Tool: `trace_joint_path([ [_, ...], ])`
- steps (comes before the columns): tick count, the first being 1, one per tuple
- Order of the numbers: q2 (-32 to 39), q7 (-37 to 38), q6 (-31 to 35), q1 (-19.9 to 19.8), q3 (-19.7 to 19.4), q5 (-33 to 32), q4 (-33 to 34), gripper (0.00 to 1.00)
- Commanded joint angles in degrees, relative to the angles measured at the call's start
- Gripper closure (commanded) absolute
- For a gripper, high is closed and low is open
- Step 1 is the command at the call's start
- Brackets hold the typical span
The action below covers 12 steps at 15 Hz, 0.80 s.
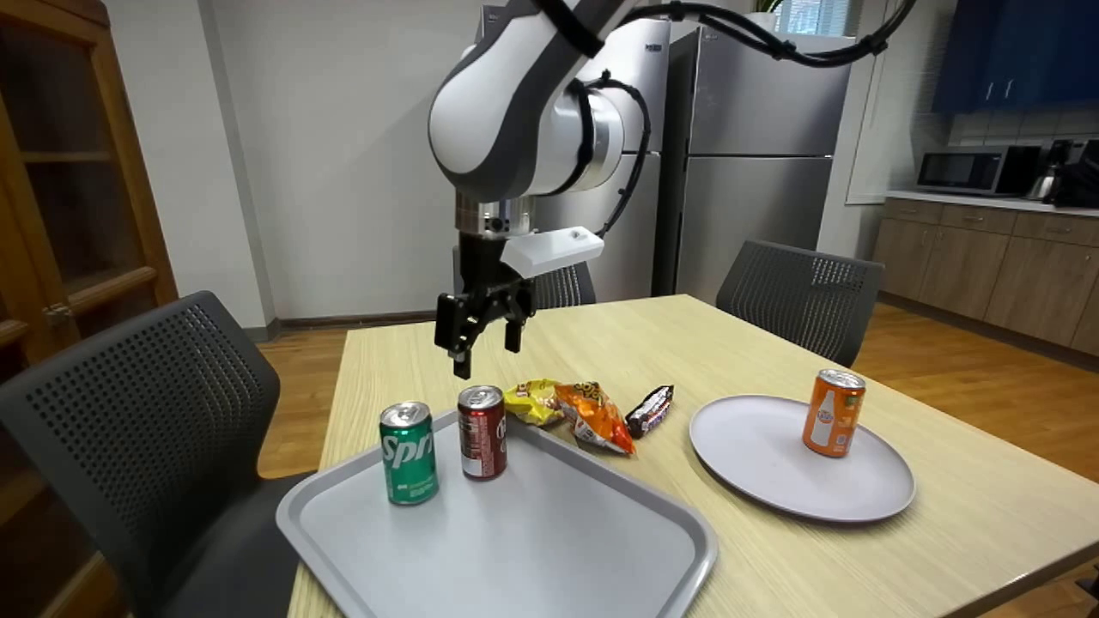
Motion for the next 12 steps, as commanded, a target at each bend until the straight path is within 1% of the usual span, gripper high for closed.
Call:
trace_joint_path([
  [1, -3.8, 0.9, -0.6, -1.7, -0.1, 0.6, -1.9, 0.0],
  [7, -8.3, 0.1, 0.0, -6.1, -0.8, 2.5, -5.1, 0.0],
  [12, -12.1, 0.8, 0.3, -9.5, -3.1, 3.2, -8.4, 0.0],
])
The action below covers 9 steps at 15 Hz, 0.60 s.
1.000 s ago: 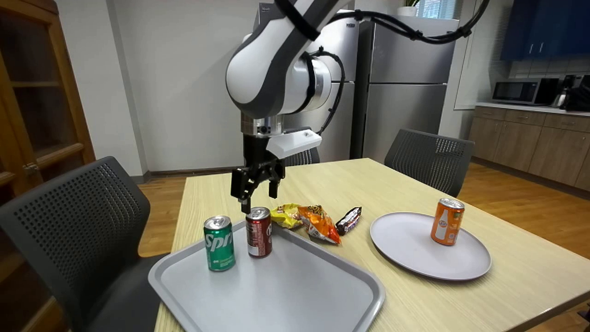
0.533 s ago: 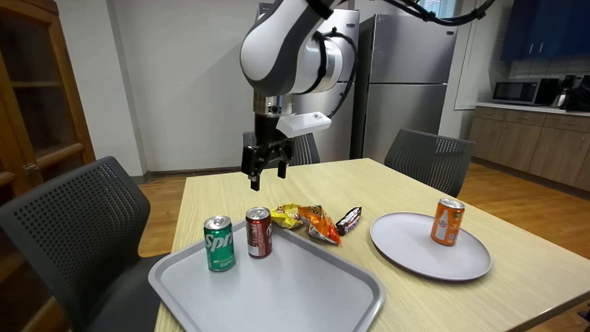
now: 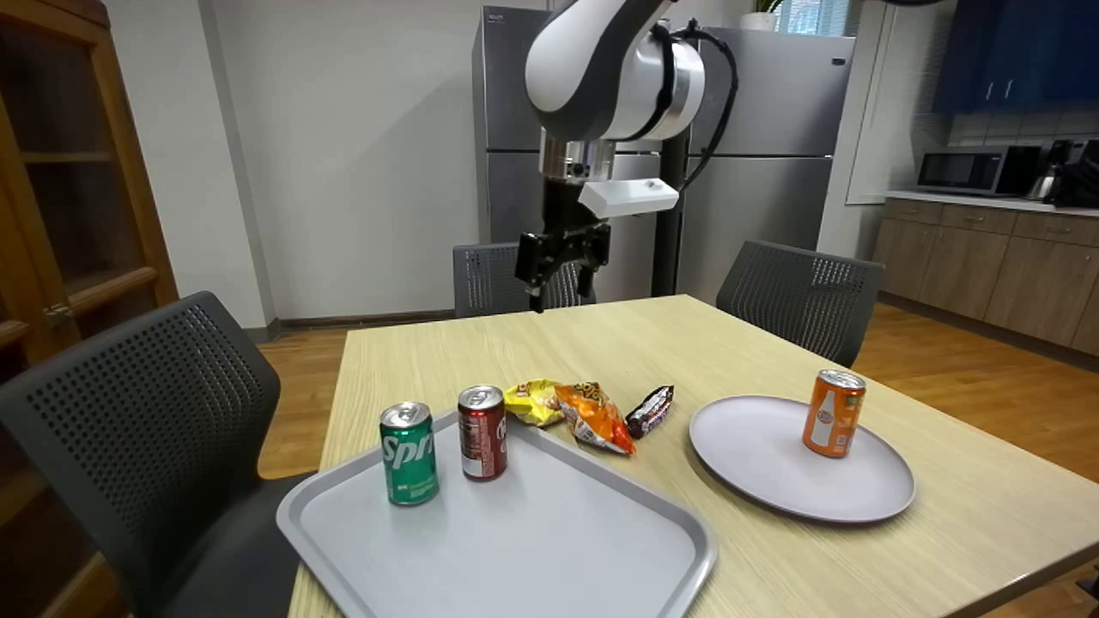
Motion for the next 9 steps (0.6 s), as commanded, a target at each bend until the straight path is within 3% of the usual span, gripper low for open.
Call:
trace_joint_path([
  [1, -4.8, 0.9, 0.2, -2.3, -1.4, 1.0, -4.6, 0.0],
  [9, -8.2, 1.8, 0.1, -6.8, -5.6, 1.6, -8.3, 0.0],
])
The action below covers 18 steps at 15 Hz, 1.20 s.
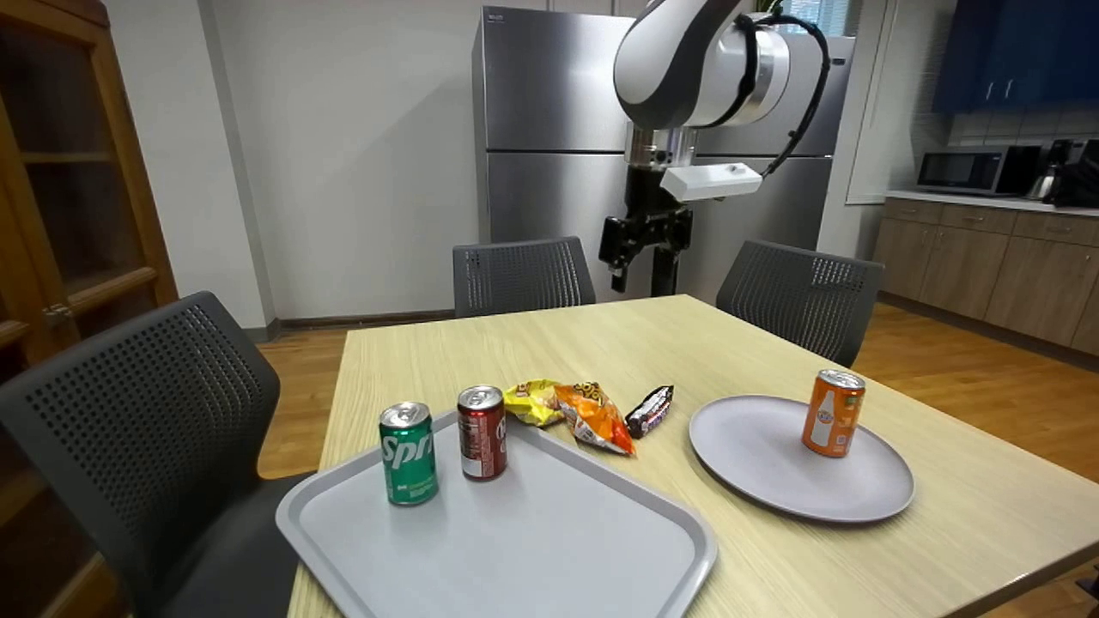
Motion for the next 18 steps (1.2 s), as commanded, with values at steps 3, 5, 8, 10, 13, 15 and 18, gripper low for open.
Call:
trace_joint_path([
  [3, -3.8, 1.0, 0.1, -3.4, -2.0, 1.8, -4.0, 0.0],
  [5, -4.2, 0.7, 0.1, -4.8, -3.0, 2.3, -4.6, 0.0],
  [8, -4.3, 0.4, 0.2, -6.6, -4.5, 2.6, -5.1, 0.0],
  [10, -4.1, 0.4, 0.1, -7.7, -5.4, 2.5, -5.4, 0.0],
  [13, -3.7, 0.4, 0.0, -9.1, -6.5, 2.5, -5.8, 0.0],
  [15, -3.5, 0.5, -0.1, -9.9, -7.1, 2.5, -6.3, 0.0],
  [18, -3.3, 0.8, 0.3, -10.5, -7.9, 2.4, -7.4, 0.0],
])
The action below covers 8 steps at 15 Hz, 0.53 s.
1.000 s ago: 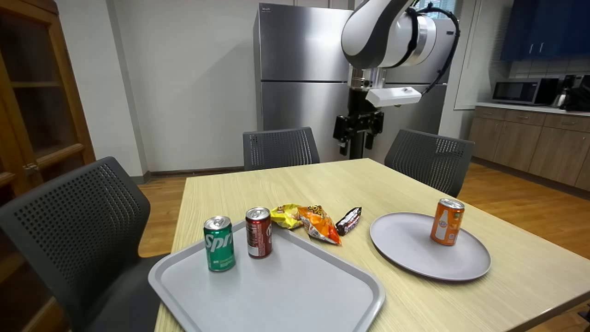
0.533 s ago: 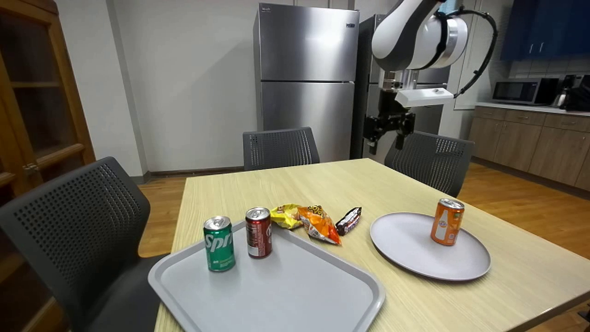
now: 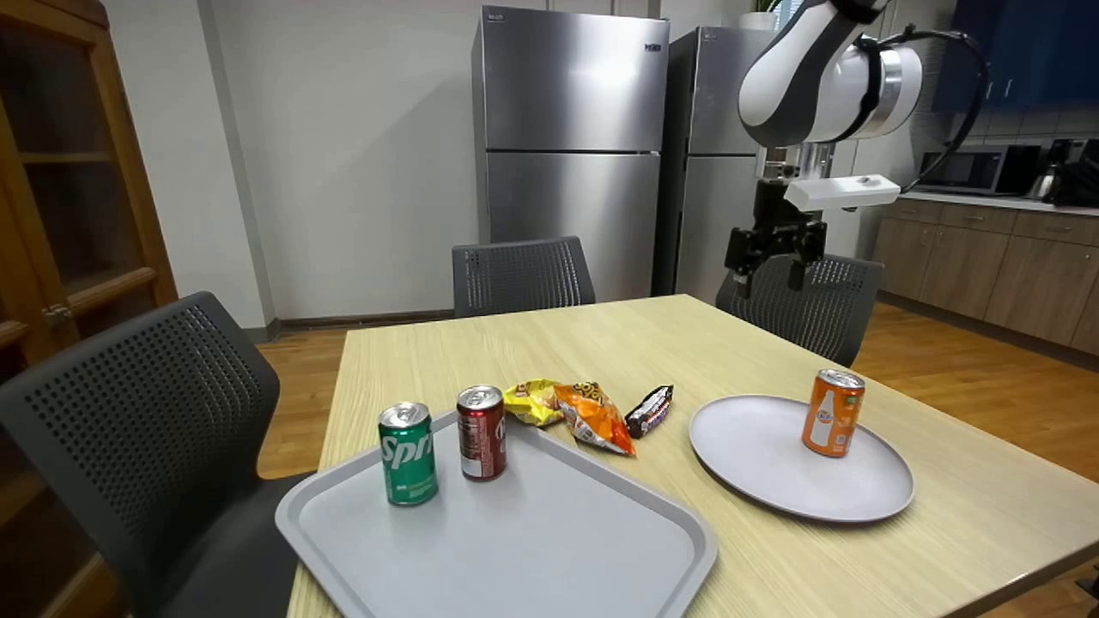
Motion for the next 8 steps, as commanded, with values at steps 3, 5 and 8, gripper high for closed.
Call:
trace_joint_path([
  [3, -1.1, 0.3, -0.1, -1.3, -0.3, 1.1, -2.9, 0.0],
  [5, -1.1, 0.6, 0.1, -1.4, -0.5, 1.3, -3.5, 0.0],
  [8, -1.1, 0.8, 0.4, -1.5, -0.6, 1.7, -4.7, 0.0],
])
